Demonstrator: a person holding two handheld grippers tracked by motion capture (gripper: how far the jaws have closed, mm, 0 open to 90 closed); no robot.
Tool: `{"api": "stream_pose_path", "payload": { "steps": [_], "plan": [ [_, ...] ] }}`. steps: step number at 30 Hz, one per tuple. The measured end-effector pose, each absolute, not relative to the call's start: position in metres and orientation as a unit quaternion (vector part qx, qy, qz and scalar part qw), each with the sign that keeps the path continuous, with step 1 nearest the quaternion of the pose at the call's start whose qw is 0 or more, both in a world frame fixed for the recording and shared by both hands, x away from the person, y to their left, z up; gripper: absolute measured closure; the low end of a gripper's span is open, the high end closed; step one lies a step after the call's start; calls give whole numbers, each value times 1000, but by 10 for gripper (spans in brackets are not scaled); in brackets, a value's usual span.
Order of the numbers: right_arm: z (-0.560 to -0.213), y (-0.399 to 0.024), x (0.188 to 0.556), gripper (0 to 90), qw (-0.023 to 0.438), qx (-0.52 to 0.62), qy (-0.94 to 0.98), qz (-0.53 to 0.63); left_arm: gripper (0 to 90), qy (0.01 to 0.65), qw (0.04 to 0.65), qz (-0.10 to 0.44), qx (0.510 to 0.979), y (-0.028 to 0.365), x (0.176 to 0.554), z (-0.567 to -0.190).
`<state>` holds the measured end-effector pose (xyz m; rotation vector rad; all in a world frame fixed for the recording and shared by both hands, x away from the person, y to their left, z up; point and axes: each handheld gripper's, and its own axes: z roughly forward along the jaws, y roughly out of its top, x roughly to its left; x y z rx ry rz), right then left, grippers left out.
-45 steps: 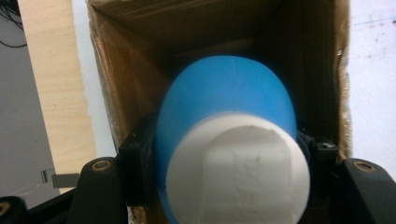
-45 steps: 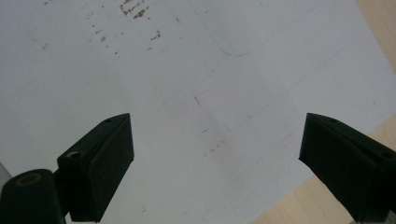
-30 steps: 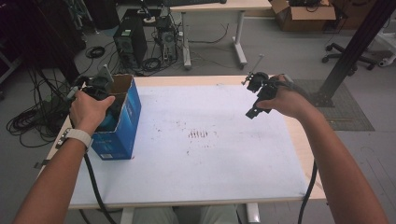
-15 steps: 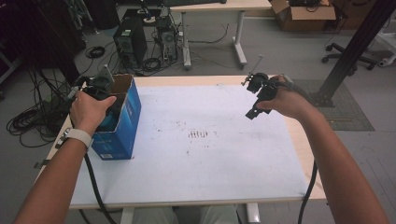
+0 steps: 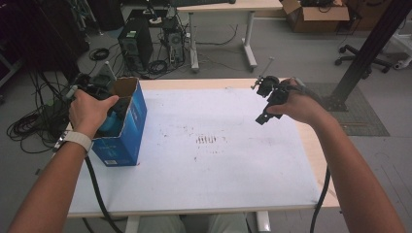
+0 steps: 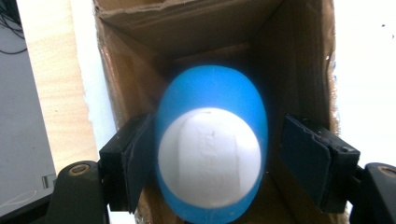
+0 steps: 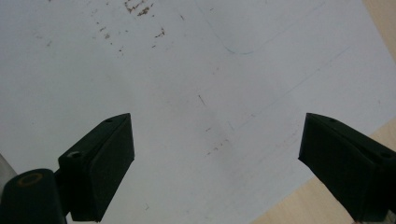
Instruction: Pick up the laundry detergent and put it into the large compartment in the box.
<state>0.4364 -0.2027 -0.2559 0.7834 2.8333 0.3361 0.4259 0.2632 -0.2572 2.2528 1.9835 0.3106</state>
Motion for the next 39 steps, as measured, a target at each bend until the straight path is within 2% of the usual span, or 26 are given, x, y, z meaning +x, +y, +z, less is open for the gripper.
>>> {"api": "stream_pose_path", "payload": {
  "steps": [21, 39],
  "plan": [
    [-251, -202, 434, 103, 95, 263, 954, 112, 258, 643, 91, 130, 750, 264, 416, -214],
    [-250, -202, 432, 103, 97, 263, 953, 113, 261, 548, 148, 146, 810, 222, 385, -167]
  ]
}}
